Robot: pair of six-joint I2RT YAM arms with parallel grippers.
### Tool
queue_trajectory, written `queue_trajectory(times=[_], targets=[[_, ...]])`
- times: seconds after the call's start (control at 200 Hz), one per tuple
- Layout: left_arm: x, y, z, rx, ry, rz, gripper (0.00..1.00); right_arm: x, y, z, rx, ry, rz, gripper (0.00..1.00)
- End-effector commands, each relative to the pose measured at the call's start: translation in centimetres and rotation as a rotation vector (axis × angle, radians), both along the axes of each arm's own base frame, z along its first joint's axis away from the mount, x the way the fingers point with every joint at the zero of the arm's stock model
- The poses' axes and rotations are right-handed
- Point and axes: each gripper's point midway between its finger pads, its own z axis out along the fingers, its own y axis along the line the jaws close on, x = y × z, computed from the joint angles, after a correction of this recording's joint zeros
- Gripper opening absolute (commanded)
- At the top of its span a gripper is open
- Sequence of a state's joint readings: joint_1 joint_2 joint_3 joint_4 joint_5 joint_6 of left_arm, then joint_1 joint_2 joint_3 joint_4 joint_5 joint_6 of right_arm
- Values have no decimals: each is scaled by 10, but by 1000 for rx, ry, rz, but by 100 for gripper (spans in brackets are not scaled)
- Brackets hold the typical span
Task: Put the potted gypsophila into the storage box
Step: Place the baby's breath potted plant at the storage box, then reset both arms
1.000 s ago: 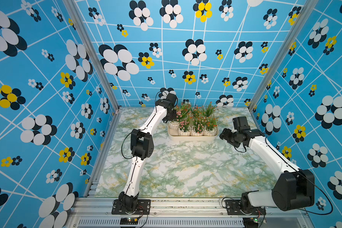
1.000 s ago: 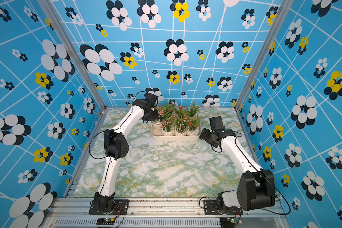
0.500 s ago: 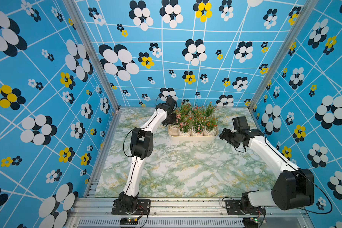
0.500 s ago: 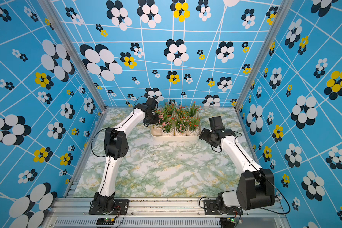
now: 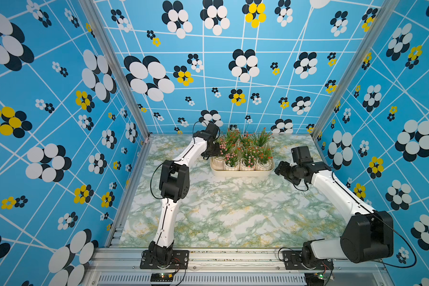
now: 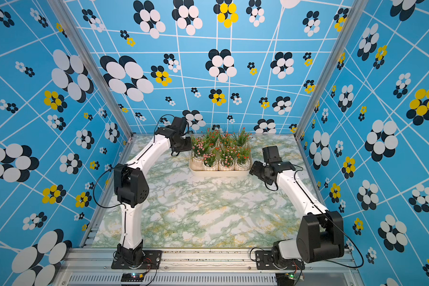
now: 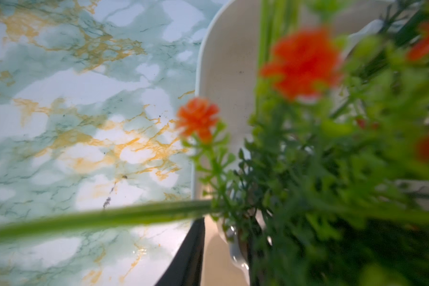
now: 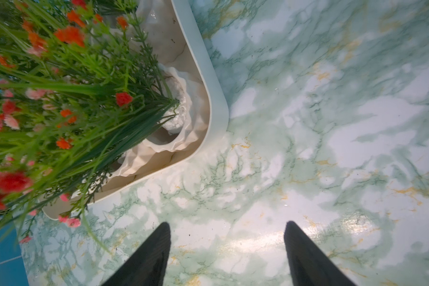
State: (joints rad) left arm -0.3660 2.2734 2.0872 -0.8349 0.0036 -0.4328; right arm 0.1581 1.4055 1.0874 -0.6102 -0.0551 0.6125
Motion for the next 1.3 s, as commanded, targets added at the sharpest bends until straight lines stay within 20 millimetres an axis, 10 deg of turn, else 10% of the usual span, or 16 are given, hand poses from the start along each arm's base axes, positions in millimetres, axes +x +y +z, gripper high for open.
queue_trajectory(times=[0.0, 0.78, 1.294], targets=[[-4, 26, 45, 8, -66, 52, 40, 4, -2, 4, -8, -9, 3, 75], [-80, 112, 140, -94, -227, 184, 67, 45, -3, 38, -89, -57, 69, 79], [-132, 204, 133, -149, -279, 346, 99, 78, -20, 51, -197, -117, 14, 99]])
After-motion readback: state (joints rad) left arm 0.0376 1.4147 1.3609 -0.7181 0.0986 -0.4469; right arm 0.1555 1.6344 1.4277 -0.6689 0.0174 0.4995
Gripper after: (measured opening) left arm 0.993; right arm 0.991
